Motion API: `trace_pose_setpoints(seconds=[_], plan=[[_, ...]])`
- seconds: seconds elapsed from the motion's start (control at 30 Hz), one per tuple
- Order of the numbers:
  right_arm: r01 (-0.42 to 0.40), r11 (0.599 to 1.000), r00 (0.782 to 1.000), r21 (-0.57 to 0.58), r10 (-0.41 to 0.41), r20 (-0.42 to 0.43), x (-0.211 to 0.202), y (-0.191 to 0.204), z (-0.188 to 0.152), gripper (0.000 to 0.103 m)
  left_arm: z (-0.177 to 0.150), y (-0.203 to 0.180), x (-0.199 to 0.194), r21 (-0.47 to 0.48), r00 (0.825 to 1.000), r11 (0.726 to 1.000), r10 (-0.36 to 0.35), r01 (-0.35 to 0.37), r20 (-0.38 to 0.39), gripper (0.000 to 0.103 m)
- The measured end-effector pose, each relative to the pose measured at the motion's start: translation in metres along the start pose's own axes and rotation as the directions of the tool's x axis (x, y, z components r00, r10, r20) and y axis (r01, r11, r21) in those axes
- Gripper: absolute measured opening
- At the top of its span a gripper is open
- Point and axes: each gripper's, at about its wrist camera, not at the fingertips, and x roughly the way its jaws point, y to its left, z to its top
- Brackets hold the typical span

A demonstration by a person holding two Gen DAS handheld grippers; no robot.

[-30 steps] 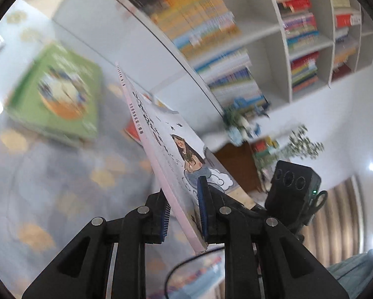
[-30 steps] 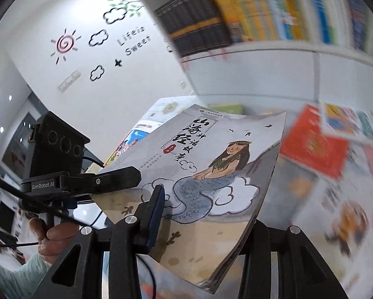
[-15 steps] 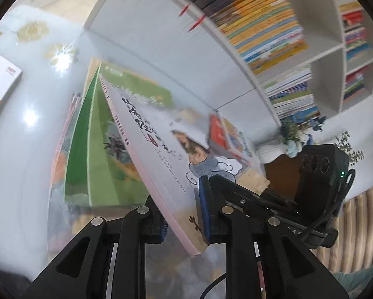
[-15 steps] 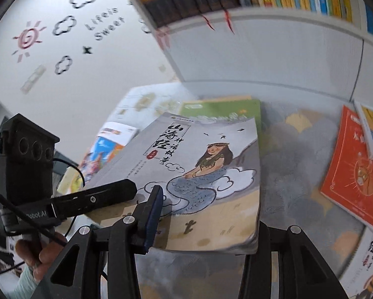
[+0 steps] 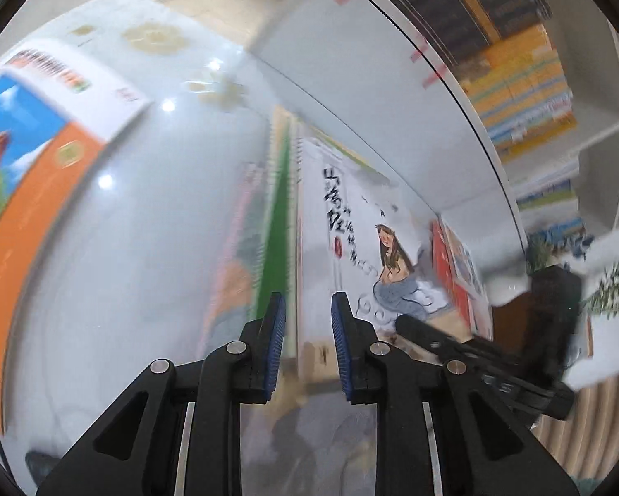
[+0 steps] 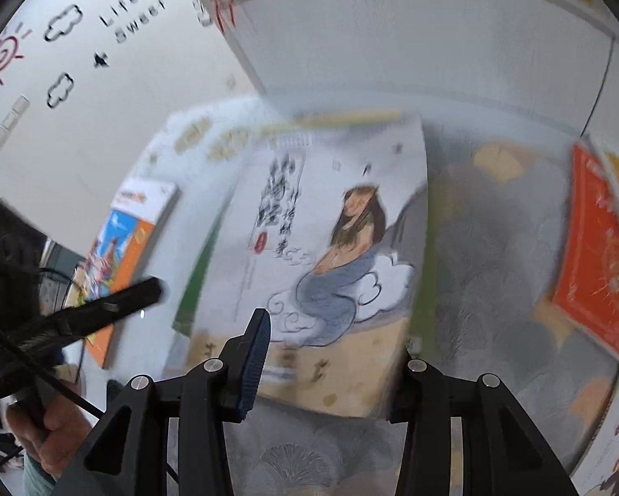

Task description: Organize books

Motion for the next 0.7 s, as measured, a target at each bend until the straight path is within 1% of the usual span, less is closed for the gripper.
trace_pose_setpoints(seconds=[0.03,0.07,0.1,0.13,0.17,0.2,0.23,0.27,0.33,0.37,0.43,0.5,0.53,0.57,0.6,0.67,0.7], plan=[[-0.004,1.000,1.000,0.006,0.004,-0.017,0.006,-0.002,-0.002,0.048,-0.004,0.001,-0.005,-0.004,1.000,1.000,0.005,-0.005,0.005,0.020],[-0.032,0.999,0.999,0.014,0.033,-0.029,0.010,-0.004,-0.004,0.048,-0.008,-0.001,-0.011,0.005,1.000,1.000,0.017,-0.017,0.008,0.020],[-0.046,0.999,0.999,0.025,0.046,-0.021,0.008,-0.007,-0.008,0.048,-0.013,-0.006,-0.015,0.019,1.000,0.999,0.029,-0.029,0.008,0.020],[-0.042,0.999,0.999,0.030,0.043,-0.016,0.005,-0.008,-0.012,0.048,-0.017,-0.012,-0.017,0.037,0.999,0.999,0.036,-0.036,0.005,0.020],[-0.050,0.998,0.998,0.037,0.051,-0.024,0.001,-0.010,-0.016,0.048,-0.024,-0.022,-0.020,0.062,0.999,0.998,0.033,-0.033,-0.002,0.020],[-0.064,0.997,0.997,0.050,0.066,-0.038,-0.003,-0.013,-0.021,0.050,-0.029,-0.026,-0.022,0.074,1.000,0.997,0.027,-0.026,-0.007,0.020],[-0.072,0.995,0.996,0.066,0.075,-0.048,-0.006,-0.018,-0.027,0.053,-0.035,-0.036,-0.021,0.092,1.000,0.996,0.014,-0.012,-0.021,0.021],[-0.075,0.994,0.995,0.084,0.080,-0.056,-0.010,-0.023,-0.034,0.054,-0.041,-0.046,-0.020,0.107,0.999,0.994,0.001,0.003,-0.035,0.023],[-0.083,0.989,0.994,0.119,0.091,-0.063,-0.021,-0.036,-0.053,0.055,-0.050,-0.062,-0.014,0.133,0.998,0.991,-0.024,0.031,-0.060,0.024],[-0.085,0.987,0.993,0.134,0.095,-0.069,-0.026,-0.042,-0.062,0.055,-0.058,-0.077,-0.008,0.155,0.995,0.986,-0.043,0.056,-0.087,0.025],[-0.087,0.982,0.992,0.168,0.101,-0.074,-0.040,-0.058,-0.086,0.055,-0.069,-0.096,0.001,0.188,0.990,0.979,-0.060,0.084,-0.126,0.027],[-0.081,0.975,0.993,0.207,0.098,-0.071,-0.055,-0.074,-0.110,0.055,-0.083,-0.119,0.017,0.210,0.979,0.970,-0.085,0.125,-0.186,0.030],[-0.077,0.970,0.993,0.231,0.095,-0.069,-0.064,-0.084,-0.123,0.055,-0.090,-0.129,0.026,0.215,0.970,0.965,-0.101,0.150,-0.223,0.034],[-0.072,0.965,0.994,0.253,0.092,-0.066,-0.070,-0.091,-0.134,0.055,-0.099,-0.141,0.037,0.222,0.958,0.960,-0.112,0.174,-0.265,0.040],[-0.065,0.960,0.995,0.273,0.085,-0.061,-0.079,-0.101,-0.146,0.055,-0.109,-0.153,0.049,0.224,0.946,0.956,-0.117,0.189,-0.301,0.042],[-0.034,0.951,0.997,0.309,0.055,-0.060,-0.098,-0.120,-0.168,0.055,-0.126,-0.171,0.069,0.221,0.926,0.951,-0.129,0.218,-0.356,0.042],[-0.025,0.946,0.998,0.322,0.042,-0.046,-0.110,-0.130,-0.180,0.055,-0.135,-0.180,0.079,0.216,0.915,0.949,-0.133,0.228,-0.382,0.042]])
